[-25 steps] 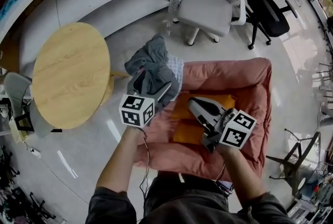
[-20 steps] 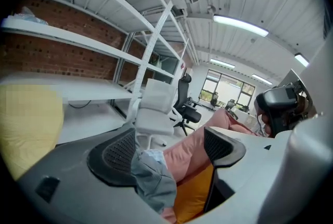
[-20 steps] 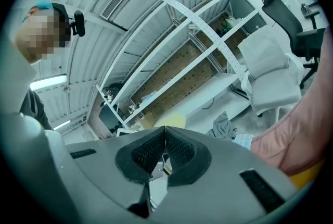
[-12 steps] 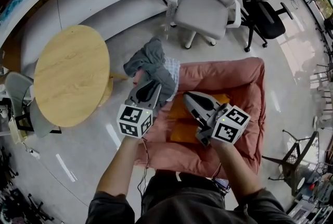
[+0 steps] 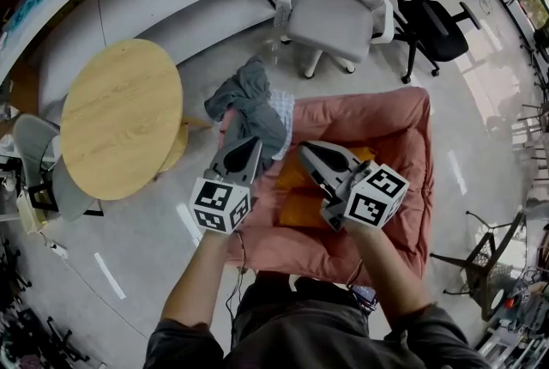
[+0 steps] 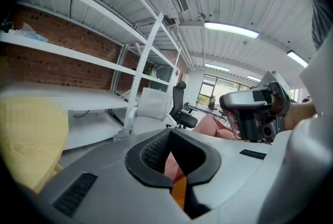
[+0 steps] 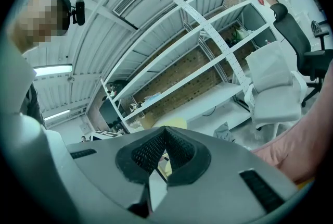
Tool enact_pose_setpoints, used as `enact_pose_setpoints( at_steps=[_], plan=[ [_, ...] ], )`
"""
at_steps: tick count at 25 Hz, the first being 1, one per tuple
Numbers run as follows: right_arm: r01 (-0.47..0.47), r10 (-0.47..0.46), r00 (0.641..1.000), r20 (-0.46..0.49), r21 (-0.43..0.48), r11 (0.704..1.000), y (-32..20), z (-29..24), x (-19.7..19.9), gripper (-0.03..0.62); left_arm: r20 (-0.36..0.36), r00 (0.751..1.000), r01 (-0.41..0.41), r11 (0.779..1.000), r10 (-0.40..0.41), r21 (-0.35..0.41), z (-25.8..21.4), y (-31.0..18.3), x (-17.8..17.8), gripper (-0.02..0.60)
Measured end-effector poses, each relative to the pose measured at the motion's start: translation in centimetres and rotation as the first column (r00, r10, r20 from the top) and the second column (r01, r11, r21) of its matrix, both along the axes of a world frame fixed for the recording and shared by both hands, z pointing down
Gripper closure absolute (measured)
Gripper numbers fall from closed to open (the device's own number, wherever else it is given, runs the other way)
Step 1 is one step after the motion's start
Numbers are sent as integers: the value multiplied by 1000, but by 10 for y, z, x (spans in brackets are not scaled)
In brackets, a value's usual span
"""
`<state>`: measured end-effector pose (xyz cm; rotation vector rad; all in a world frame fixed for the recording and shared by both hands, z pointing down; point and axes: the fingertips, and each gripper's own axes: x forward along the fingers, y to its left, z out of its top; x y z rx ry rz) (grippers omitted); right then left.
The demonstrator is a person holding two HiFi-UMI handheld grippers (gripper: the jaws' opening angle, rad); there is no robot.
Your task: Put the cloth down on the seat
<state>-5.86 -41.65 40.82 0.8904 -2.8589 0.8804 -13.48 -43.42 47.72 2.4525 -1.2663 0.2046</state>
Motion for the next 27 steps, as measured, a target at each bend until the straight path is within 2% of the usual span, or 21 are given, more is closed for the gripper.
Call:
enact_pose_setpoints(
  at_steps=[27],
  plan=[
    [23, -22, 1000, -19, 22, 999, 30, -18, 13, 580, 6, 1000, 10, 1000, -10, 11, -27, 38, 18, 571]
  ],
)
